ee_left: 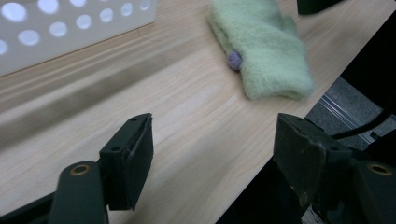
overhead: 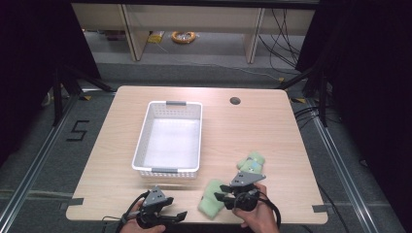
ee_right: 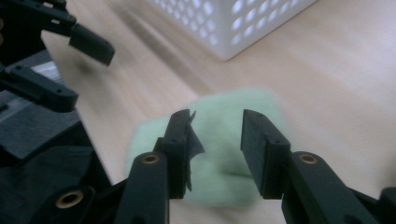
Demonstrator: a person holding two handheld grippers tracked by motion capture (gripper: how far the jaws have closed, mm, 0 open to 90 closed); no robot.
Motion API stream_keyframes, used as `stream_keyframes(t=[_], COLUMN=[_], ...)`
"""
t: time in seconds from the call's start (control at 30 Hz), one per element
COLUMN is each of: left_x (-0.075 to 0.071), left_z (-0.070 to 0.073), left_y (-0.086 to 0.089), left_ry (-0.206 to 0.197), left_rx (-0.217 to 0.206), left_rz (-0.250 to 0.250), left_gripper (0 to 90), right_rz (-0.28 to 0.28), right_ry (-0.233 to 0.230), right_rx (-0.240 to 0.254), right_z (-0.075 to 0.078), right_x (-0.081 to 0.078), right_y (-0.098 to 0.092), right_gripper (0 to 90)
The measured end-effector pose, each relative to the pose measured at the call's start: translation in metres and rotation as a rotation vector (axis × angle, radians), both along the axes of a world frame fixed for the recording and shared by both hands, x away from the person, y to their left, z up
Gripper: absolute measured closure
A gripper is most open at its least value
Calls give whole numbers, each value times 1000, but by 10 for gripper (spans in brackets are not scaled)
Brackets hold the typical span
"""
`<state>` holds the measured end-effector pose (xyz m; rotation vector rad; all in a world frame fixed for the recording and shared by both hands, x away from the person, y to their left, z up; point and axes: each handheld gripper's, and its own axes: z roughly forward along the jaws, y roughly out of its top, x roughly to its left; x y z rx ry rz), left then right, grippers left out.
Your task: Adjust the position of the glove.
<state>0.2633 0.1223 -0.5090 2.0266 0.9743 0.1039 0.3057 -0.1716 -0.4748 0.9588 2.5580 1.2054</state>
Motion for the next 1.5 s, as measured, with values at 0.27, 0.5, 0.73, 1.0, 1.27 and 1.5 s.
stream_keyframes(t=[0.27, 0.5, 0.73, 1.0, 1.27, 1.5], left_x=[2, 9, 14, 22, 29, 31], left_z=[-4, -3, -5, -1, 3, 6], left_y=[-28, -42, -55, -57, -55, -54], left_ry=[-73, -125, -140, -155, -172, -164], left_rx=[28, 110, 151, 203, 172, 149], left_rz=[-70, -150, -213, -217, -190, -175], left_gripper=[384, 444, 565, 807, 893, 791], right_rz=[25, 35, 53, 80, -11, -148], right_ry=[-14, 13, 83, 126, 146, 121], right_rx=[-34, -38, -46, -46, 60, 59], right_z=[-4, -9, -17, -21, -5, -12], right_x=[24, 33, 37, 37, 16, -1], right_y=[-17, -16, -8, -10, -19, -33], right_gripper=[643, 633, 643, 825, 847, 844])
